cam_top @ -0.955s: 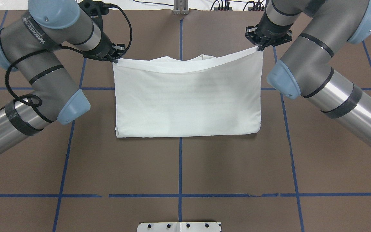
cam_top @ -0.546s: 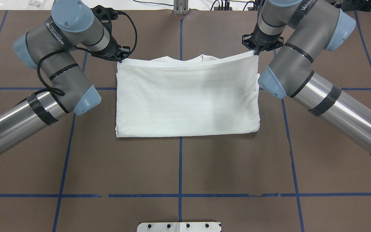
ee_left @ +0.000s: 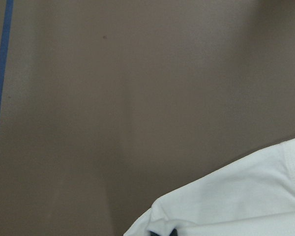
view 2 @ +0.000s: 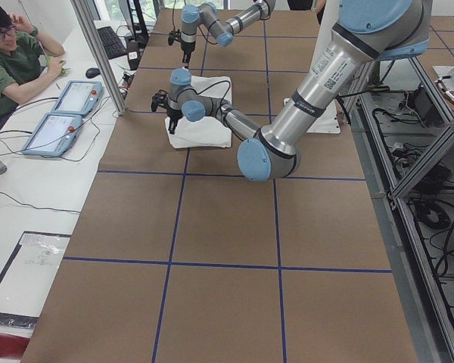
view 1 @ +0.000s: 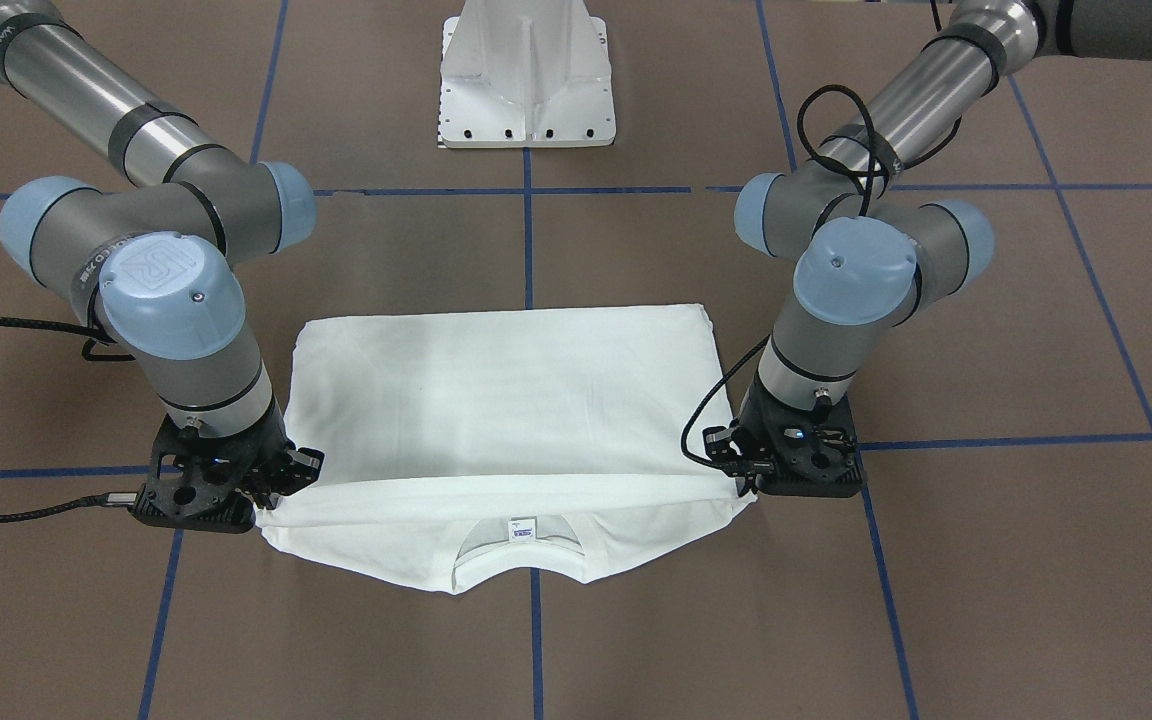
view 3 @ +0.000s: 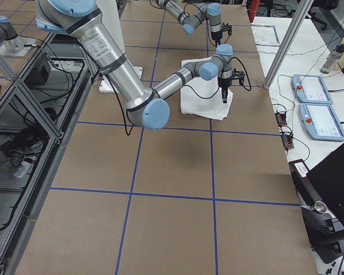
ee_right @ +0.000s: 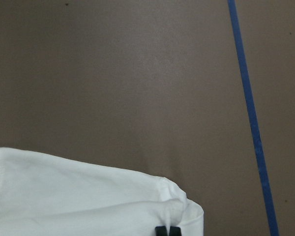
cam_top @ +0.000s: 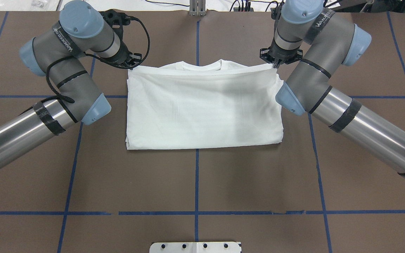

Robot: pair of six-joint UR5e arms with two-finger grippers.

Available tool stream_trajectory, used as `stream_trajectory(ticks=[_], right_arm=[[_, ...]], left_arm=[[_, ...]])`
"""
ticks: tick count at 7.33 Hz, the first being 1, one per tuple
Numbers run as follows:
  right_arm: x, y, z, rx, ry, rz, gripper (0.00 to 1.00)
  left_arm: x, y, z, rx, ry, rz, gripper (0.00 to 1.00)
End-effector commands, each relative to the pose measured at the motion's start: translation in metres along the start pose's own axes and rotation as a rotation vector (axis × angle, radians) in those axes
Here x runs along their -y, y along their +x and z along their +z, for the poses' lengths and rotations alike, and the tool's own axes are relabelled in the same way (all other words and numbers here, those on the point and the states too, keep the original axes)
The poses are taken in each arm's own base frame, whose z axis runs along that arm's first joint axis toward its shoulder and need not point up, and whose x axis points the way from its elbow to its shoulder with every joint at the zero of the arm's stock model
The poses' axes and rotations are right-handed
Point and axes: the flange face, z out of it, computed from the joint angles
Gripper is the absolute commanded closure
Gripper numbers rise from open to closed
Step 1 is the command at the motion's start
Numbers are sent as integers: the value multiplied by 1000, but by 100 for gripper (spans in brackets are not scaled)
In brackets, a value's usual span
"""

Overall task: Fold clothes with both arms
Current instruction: 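Lay the hem down near the collar and open both grippers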

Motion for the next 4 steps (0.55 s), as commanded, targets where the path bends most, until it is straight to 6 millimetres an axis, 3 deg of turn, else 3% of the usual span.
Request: stream_trajectory(ticks=[1,2,4], right_arm=[[7,-1,-9,9,7,-55,0],[10,2,-10,12,8,-87,0],[8,5,-11,19,5,-108,0]], left_arm=[[-7,-8,-3,-36,14,35,0],[-20,-12,-15,-71,1,43,0],[-70,-32,-44,-123,-7,63,0]])
